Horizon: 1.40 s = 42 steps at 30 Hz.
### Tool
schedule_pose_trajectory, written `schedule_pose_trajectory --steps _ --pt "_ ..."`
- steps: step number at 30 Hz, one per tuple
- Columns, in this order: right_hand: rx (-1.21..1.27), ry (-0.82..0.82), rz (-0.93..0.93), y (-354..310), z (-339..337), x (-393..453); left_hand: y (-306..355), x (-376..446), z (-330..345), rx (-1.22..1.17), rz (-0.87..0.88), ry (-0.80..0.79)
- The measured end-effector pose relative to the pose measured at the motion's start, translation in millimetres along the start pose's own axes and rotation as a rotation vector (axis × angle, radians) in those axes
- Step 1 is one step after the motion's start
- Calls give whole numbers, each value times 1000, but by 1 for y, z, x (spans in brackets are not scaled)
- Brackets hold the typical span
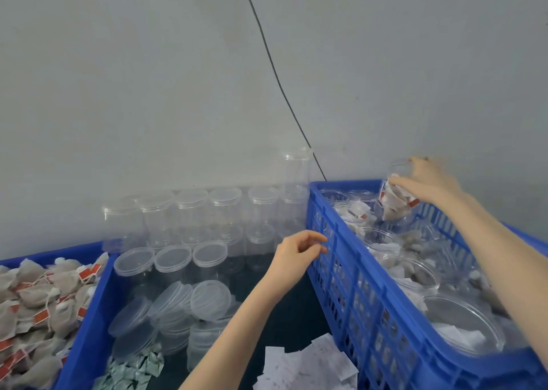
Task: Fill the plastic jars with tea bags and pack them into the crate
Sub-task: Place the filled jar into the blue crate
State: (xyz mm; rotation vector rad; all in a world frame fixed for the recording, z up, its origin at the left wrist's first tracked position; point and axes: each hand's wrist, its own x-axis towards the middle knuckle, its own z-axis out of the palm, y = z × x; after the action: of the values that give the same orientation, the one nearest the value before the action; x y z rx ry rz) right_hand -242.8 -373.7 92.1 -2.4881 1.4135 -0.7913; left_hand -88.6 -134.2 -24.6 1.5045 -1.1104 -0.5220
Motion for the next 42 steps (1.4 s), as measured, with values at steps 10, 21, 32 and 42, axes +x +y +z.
schedule_pose_trajectory --steps 10,21,32,42 --pt "59 -312 -45 18 34 22 -27 2 10 -10 -37 -26" --pt "-103 -556 36 23 53 47 -34 -6 -15 70 -71 -9" --pt "-80 -111 -217 -33 43 45 -39 -23 -61 80 -96 59" --pt "471 -70 -31 -162 104 12 -51 -37 -81 31 -130 127"
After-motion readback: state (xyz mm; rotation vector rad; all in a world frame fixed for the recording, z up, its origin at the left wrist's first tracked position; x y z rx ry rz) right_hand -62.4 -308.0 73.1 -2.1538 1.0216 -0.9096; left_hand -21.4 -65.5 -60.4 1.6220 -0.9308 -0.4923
